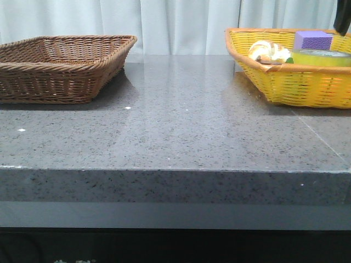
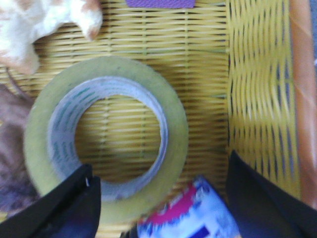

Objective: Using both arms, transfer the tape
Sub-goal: 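Lower the right gripper over the yellow tape roll in the yellow basket, then grasp the tape roll rim with the right gripper and lift it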

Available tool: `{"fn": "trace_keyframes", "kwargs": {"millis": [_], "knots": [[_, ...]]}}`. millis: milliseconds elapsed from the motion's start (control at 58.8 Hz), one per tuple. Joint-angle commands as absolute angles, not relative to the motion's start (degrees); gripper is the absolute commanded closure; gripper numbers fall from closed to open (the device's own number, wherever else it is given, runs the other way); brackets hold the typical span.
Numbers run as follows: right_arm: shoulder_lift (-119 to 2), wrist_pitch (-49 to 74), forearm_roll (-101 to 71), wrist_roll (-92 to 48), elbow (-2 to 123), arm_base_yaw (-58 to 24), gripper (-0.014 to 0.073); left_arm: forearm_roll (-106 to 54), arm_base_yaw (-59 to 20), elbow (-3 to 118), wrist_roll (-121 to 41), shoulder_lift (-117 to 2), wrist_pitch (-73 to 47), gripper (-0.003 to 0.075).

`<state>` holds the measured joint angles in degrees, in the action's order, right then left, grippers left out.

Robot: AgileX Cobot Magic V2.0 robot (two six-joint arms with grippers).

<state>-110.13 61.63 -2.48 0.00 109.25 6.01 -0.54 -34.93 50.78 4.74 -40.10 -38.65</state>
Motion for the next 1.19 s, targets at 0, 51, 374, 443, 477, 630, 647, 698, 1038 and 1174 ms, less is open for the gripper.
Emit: {"fn": "trace_keyframes", "kwargs": {"millis": [0,51,374,443,477,630,647,698,1038,1174], "knots": [[-110.7,61.7,-1.4,-1.5,114.5,6.5,0.0044,-1.0,-35.4,52.8,4.9,-40.4,-34.3,0.0229],[-112.6,62.5,-1.3,-1.6,116.4,6.5,0.0044,-1.0,-35.4,52.8,4.9,-40.4,-34.3,0.0229],[-120.2,64.0,-1.3,-1.6,122.1,6.5,0.0172,-1.1,-35.4,52.8,4.9,-40.4,-34.3,0.0229],[-120.6,64.3,-1.3,-1.6,122.1,6.5,0.0228,-1.1,-35.4,52.8,4.9,-40.4,-34.3,0.0229],[-120.6,64.5,-1.3,-1.6,122.1,6.5,0.0259,-1.1,-35.4,52.8,4.9,-40.4,-34.3,0.0229],[-120.3,65.6,-1.3,-1.6,122.6,6.5,0.0434,-1.1,-35.4,52.8,4.9,-40.4,-34.3,0.0229],[-120.3,65.9,-1.3,-1.6,122.8,6.5,0.0441,-1.1,-35.4,52.8,4.9,-40.4,-34.3,0.0229],[-120.3,67.2,-1.2,-1.6,123.5,6.5,0.0454,-1.1,-35.4,52.8,4.9,-40.4,-34.3,0.0229],[-114.0,71.6,-1.4,-1.6,126.9,6.0,0.0454,-1.1,-35.4,52.8,4.9,-40.4,-34.3,0.0229],[-109.4,72.1,-3.0,-1.7,126.9,3.9,0.0454,-1.1,-35.4,52.8,4.9,-40.4,-34.3,0.0229]]}}
